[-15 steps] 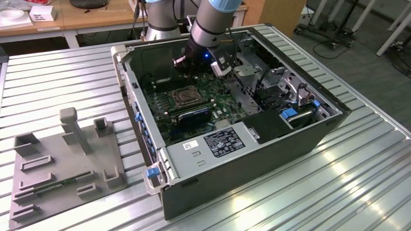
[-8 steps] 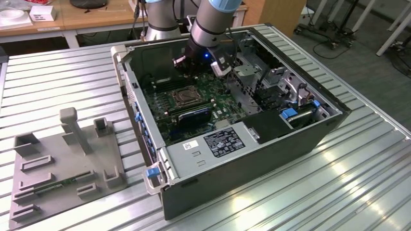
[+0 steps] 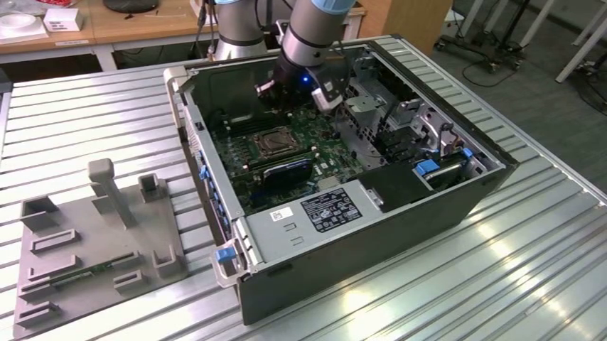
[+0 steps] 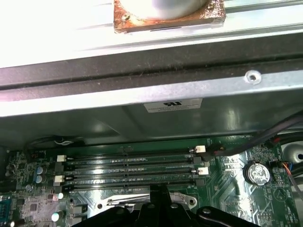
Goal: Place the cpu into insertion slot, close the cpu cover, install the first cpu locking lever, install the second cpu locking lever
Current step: 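Install the first cpu locking lever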
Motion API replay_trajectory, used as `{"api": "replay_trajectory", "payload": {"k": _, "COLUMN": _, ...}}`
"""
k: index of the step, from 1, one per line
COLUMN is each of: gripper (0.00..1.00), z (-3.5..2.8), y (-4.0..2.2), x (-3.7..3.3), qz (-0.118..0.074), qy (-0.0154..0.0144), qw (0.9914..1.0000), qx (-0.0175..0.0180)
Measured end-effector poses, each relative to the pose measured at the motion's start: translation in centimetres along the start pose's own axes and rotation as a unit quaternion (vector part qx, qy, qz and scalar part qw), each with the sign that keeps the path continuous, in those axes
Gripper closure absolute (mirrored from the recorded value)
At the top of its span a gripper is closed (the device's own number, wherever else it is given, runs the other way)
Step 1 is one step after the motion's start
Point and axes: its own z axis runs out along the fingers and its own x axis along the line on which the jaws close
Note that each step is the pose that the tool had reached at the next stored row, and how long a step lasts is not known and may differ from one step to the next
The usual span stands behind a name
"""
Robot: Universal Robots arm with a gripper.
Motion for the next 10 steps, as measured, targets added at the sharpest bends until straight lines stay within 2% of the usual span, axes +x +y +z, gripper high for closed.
{"api": "replay_trajectory", "payload": {"k": 1, "gripper": 0.89, "z": -0.1, "y": 0.02, "x": 0.02, "qz": 0.0, "qy": -0.0004, "qw": 0.99999, "qx": 0.0046}}
{"api": "replay_trajectory", "payload": {"k": 5, "gripper": 0.89, "z": -0.33, "y": 0.09, "x": 0.04, "qz": 0.003, "qy": -0.0031, "qw": 0.99952, "qx": 0.0308}}
{"api": "replay_trajectory", "payload": {"k": 6, "gripper": 0.89, "z": -0.38, "y": 0.1, "x": 0.04, "qz": 0.003, "qy": -0.004, "qw": 0.99925, "qx": 0.0385}}
{"api": "replay_trajectory", "payload": {"k": 7, "gripper": 0.89, "z": -0.45, "y": 0.12, "x": 0.05, "qz": 0.005, "qy": -0.0059, "qw": 0.99853, "qx": 0.0537}}
{"api": "replay_trajectory", "payload": {"k": 9, "gripper": 0.89, "z": -0.51, "y": 0.14, "x": 0.06, "qz": 0.006, "qy": -0.0074, "qw": 0.9976, "qx": 0.0686}}
{"api": "replay_trajectory", "payload": {"k": 10, "gripper": 0.89, "z": -0.52, "y": 0.14, "x": 0.06, "qz": 0.007, "qy": -0.0081, "qw": 0.99714, "qx": 0.0748}}
